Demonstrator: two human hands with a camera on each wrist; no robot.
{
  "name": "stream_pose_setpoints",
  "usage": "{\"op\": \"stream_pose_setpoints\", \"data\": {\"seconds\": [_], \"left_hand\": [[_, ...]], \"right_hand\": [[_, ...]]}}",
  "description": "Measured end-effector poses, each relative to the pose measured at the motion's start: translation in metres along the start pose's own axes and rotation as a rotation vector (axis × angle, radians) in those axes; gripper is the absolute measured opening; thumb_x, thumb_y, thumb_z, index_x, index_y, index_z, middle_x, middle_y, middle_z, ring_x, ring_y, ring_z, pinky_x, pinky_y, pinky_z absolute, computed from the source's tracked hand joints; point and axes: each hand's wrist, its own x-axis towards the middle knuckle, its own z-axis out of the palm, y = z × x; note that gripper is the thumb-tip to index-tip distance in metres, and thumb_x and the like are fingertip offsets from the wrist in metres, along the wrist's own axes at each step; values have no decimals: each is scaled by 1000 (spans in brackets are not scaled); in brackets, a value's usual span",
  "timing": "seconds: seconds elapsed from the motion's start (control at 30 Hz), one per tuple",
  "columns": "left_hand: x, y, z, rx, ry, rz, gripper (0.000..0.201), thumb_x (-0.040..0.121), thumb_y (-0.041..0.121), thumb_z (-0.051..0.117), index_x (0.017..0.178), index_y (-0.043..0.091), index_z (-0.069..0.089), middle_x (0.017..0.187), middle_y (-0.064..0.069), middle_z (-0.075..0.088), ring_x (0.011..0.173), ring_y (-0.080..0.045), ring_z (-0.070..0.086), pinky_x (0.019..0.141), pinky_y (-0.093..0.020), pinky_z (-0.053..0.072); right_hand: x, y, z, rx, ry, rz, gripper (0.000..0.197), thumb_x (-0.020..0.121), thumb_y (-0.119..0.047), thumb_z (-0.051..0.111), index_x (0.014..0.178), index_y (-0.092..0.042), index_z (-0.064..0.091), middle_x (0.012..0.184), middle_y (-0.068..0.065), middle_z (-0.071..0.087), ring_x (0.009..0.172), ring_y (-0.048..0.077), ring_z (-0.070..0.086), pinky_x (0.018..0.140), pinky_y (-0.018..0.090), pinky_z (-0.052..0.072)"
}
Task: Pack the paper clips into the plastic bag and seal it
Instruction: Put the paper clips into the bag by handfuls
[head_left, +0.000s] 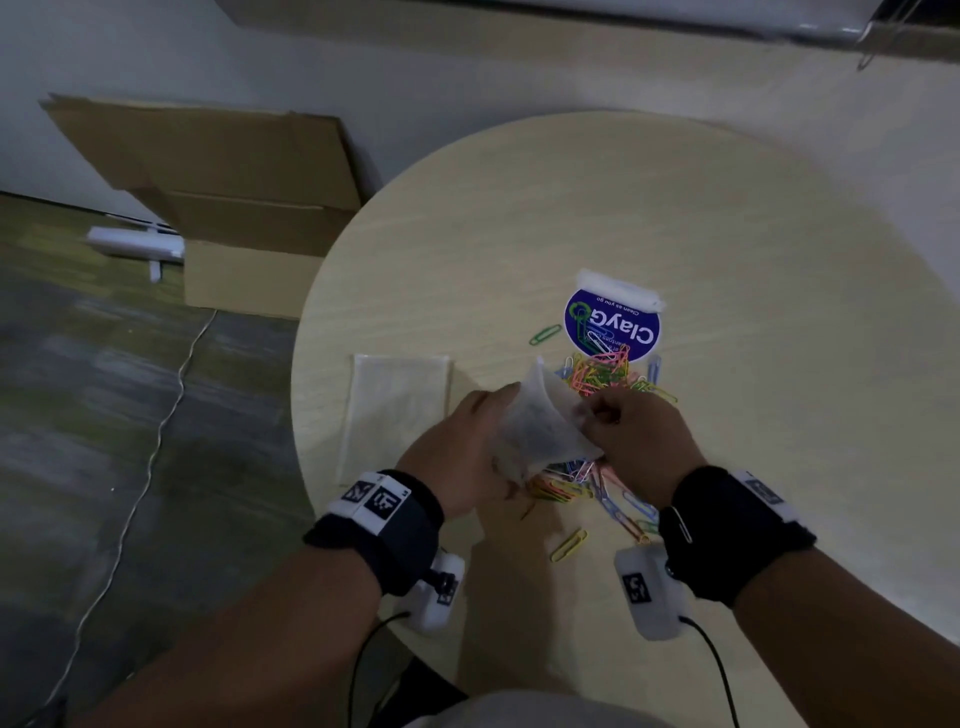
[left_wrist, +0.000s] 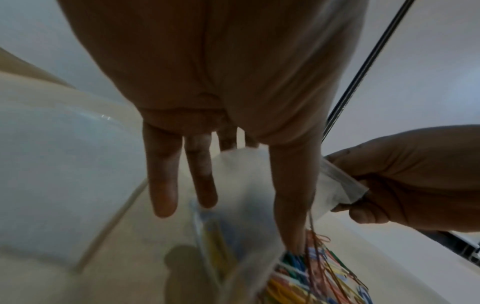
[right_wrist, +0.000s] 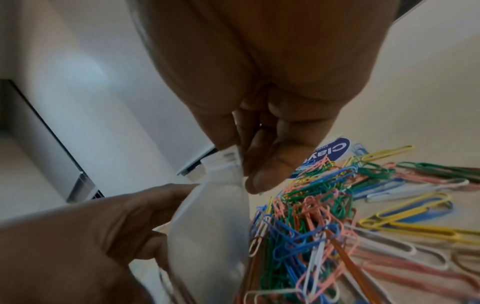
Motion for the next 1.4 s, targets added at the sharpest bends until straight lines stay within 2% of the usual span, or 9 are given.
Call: {"op": "stream_pose_setpoints", "data": {"seconds": [0.1,0.23,0.37,0.53,0.7,0.87,1.0,1.23,1.4], "left_hand": [[-3,2,-17,99,-10,7,105,75,25,83,157,34,17,155,9,23,114,-23,54,85,-40,54],[-2,13,-29,-140,259,-81,25,89,42,65,106,25,59,108,2,58,78,-16,57,74,-38,51],[5,31,-25,-238,253,-209,71,86,72,44,81,4,64,78,-16,67,69,-32,63,71,-47,54],[-1,30,-25,-281,217,-183,46,87,38,52,72,-6,47,78,-33,56,62,-37,58,60,-41,44],[-26,38,-55,-91,208,-136,45,91,32,58,55,12,39,60,-25,52,64,-40,60,60,-45,47],[-18,20,-40,-318,302,-160,46,75,60,68,79,16,58,83,-4,64,64,-18,55,68,-40,51],[-16,0,-16,-236,166,-120,117,42,64,89,142,36,36,138,14,38,116,-2,46,98,-26,42],[-13,-19,3,-213,204,-182,64,72,33,82,125,33,45,115,0,61,97,-23,66,76,-49,59],[-17,-26,5,-281,207,-152,57,76,19,82,118,34,46,107,1,64,79,-16,70,67,-46,59]], "right_hand": [[4,-3,-4,65,17,-15,11,81,-24,61,83,-22,72,79,0,72,76,25,68,74,47,57],[4,-15,-5,116,2,-68,14,88,-26,60,88,-22,73,80,-1,72,74,22,68,72,46,58],[4,-28,2,138,-26,-151,17,90,-28,59,93,-19,73,86,-1,72,79,19,67,74,46,58],[2,-27,3,0,75,-115,17,87,-29,57,75,-20,64,70,-2,66,67,21,61,65,38,52],[-10,-35,1,-28,56,-192,14,84,-21,60,72,-14,60,64,-2,59,61,11,52,56,28,39],[-4,-28,15,132,-138,-119,18,85,-31,60,78,-15,64,75,6,67,67,21,60,68,40,53],[-1,-18,18,278,-162,-79,29,74,-50,57,78,-24,68,82,7,72,81,33,68,78,56,55],[-29,20,11,-34,112,-250,9,87,-16,63,91,-22,68,85,-4,62,79,16,58,72,32,48],[-68,70,56,-501,-389,-597,43,76,-13,61,117,-28,64,115,0,64,96,25,59,86,35,53]]}}
